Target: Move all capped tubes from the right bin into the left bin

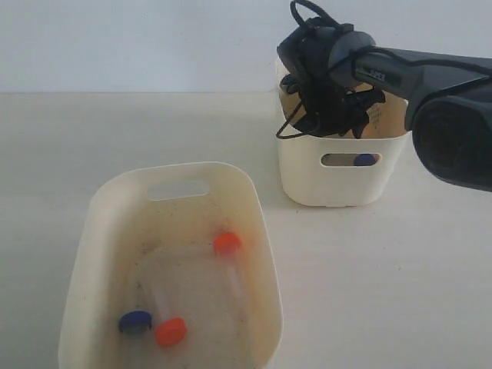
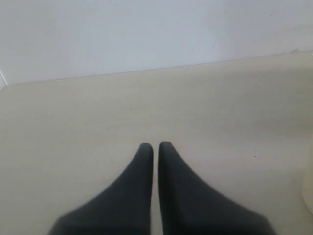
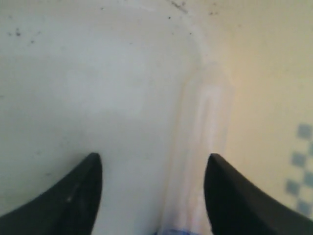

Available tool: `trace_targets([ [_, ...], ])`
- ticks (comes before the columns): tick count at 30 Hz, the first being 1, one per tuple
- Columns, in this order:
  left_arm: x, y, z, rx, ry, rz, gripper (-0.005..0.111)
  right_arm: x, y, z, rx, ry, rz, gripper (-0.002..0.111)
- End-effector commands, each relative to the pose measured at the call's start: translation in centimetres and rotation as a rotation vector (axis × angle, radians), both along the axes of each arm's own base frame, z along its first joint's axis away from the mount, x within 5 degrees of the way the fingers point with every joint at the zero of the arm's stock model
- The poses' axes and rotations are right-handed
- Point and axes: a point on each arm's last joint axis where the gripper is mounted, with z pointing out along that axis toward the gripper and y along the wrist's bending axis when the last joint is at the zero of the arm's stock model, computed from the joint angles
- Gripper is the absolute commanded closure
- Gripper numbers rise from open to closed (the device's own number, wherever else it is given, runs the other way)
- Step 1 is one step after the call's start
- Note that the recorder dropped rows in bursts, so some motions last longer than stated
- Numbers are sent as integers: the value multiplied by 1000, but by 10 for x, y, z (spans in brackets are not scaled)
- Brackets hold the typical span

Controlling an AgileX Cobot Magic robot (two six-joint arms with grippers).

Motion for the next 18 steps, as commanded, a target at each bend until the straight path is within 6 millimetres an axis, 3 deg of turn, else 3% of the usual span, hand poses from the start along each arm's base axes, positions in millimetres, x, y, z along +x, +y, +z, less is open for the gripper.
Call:
trace_targets([
  [1,0,0,2,-23,-18,1,102,-2,-1,-23,20,60,-9,71],
  [3,0,0,2,-23,-18,1,102,-2,-1,-23,18,59,-8,66],
  [8,0,0,2,-23,-18,1,102,-2,-1,-17,21,49,-6,40],
  [18,0,0,2,-23,-18,1,102,-2,-2,16,23,-17,0,38],
])
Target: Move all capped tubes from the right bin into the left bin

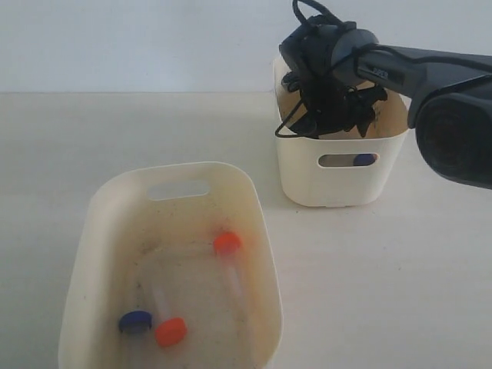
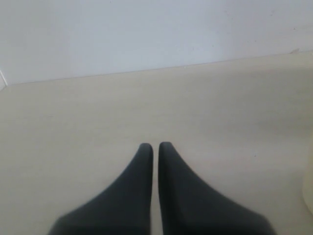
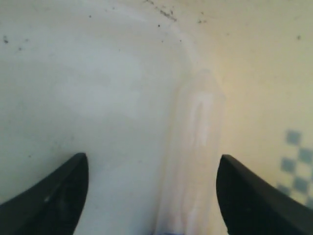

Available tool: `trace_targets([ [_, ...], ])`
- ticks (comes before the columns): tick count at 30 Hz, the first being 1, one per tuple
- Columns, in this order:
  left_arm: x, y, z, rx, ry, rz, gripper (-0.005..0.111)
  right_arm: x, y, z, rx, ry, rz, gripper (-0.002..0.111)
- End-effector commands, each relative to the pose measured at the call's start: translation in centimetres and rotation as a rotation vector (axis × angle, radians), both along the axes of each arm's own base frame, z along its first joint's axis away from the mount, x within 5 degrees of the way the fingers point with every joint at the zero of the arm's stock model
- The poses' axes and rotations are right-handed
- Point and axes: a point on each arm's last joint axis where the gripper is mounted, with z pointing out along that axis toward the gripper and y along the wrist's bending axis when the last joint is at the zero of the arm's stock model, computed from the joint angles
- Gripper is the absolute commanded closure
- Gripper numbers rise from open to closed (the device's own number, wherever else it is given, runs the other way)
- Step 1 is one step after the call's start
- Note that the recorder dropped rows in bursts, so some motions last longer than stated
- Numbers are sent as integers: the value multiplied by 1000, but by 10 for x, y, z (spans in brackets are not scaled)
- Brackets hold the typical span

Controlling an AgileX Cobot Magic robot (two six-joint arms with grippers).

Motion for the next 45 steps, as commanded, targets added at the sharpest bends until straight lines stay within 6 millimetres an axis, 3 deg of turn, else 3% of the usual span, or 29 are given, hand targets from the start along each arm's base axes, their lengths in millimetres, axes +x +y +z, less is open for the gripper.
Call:
trace_targets([
  [1,0,0,2,-23,-18,1,102,-3,-1,12,27,1,-13,38],
  [8,0,0,2,-23,-18,1,102,-3,-1,12,39,-16,-54,38],
  [25,0,0,2,-23,-18,1,102,-2,-4,-22,-9,47,-37,38],
  [28,0,0,2,-23,-18,1,102,-1,-6,-21,-34,37,-32,39],
  [34,0,0,2,-23,-18,1,102,0,-7,-14,-49,17,-31,58],
  [45,0,0,2,-23,-18,1,102,0,-5,-8,-43,-1,-39,58],
])
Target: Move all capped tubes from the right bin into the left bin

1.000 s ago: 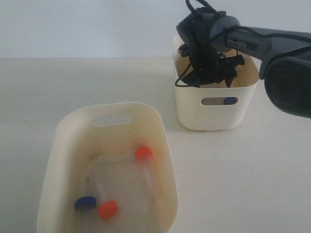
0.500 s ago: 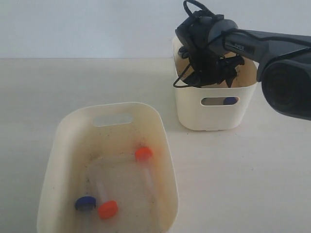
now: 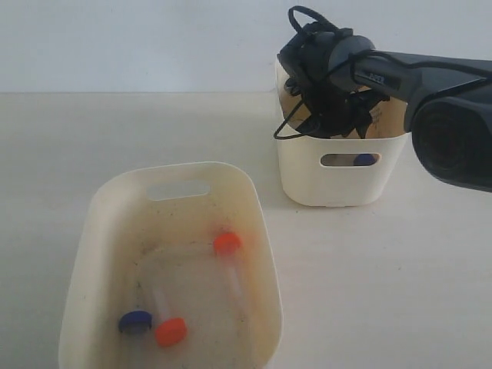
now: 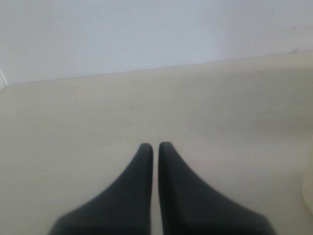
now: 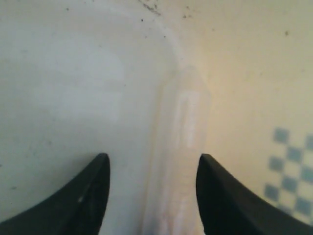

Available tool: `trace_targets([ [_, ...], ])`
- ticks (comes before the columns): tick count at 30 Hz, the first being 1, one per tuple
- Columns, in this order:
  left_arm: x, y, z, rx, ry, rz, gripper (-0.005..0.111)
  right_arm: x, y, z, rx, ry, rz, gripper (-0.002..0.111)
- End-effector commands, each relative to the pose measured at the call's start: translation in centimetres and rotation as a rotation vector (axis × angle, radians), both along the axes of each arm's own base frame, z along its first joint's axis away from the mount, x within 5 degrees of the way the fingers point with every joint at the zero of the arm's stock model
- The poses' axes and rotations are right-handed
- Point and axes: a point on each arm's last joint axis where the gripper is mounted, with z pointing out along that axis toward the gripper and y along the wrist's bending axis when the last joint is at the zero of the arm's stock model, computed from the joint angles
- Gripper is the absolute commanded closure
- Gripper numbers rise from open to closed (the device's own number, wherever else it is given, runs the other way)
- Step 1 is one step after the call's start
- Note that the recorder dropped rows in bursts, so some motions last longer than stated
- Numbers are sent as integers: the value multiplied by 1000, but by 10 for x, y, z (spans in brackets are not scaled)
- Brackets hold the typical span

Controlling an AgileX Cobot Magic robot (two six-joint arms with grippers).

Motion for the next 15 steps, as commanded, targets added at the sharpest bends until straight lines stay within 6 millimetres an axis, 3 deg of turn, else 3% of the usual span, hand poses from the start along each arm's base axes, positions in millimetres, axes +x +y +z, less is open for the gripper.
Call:
trace_targets([
  [1,0,0,2,-23,-18,1,102,-1,-1,0,16,6,-23,58],
  [10,0,0,2,-23,-18,1,102,-1,-4,26,-3,-51,-13,58],
  [15,0,0,2,-23,-18,1,102,-1,-5,30,-17,-59,-3,58],
])
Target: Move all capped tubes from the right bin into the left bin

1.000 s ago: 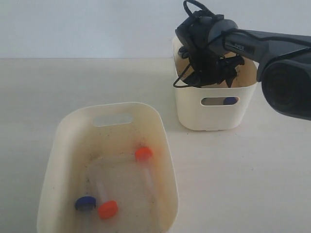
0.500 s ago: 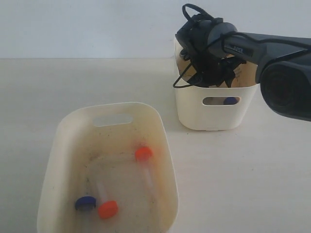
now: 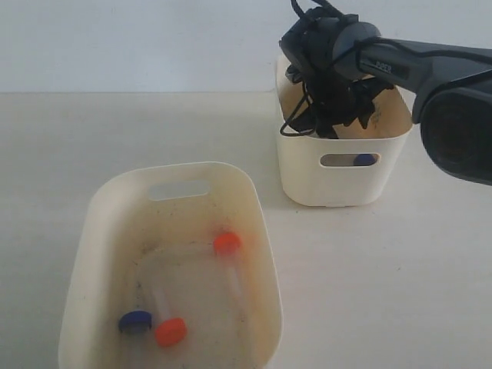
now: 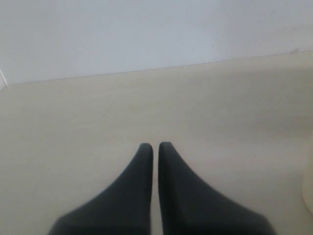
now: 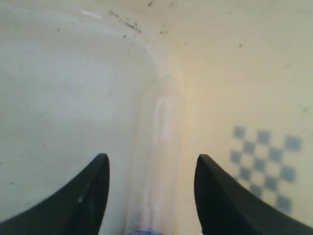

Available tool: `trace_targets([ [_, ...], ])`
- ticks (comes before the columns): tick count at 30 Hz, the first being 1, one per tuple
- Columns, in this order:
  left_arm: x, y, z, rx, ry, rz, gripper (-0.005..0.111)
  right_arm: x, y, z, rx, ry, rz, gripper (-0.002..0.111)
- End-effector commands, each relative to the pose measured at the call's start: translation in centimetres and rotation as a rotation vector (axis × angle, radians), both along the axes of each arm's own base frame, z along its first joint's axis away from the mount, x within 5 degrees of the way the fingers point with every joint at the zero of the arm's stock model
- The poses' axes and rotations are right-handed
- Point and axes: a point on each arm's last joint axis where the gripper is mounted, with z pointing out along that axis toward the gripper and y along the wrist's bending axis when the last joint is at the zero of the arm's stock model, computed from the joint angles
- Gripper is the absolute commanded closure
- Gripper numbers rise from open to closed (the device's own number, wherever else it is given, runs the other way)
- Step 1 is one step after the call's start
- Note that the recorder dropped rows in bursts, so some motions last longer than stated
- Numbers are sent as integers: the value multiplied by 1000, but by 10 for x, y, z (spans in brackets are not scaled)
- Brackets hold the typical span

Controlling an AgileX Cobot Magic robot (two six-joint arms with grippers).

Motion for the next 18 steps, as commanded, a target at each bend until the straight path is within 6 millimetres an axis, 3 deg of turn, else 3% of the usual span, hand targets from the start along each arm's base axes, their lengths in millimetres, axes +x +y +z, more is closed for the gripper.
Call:
trace_targets([
  [1,0,0,2,-23,-18,1,102,0,-4,10,-14,-14,0,58],
  [12,0,0,2,-23,-18,1,102,2,-11,-8,-21,15,-24,58],
  [18,0,0,2,-23,-18,1,102,0,-6,-34,27,78,-40,58],
])
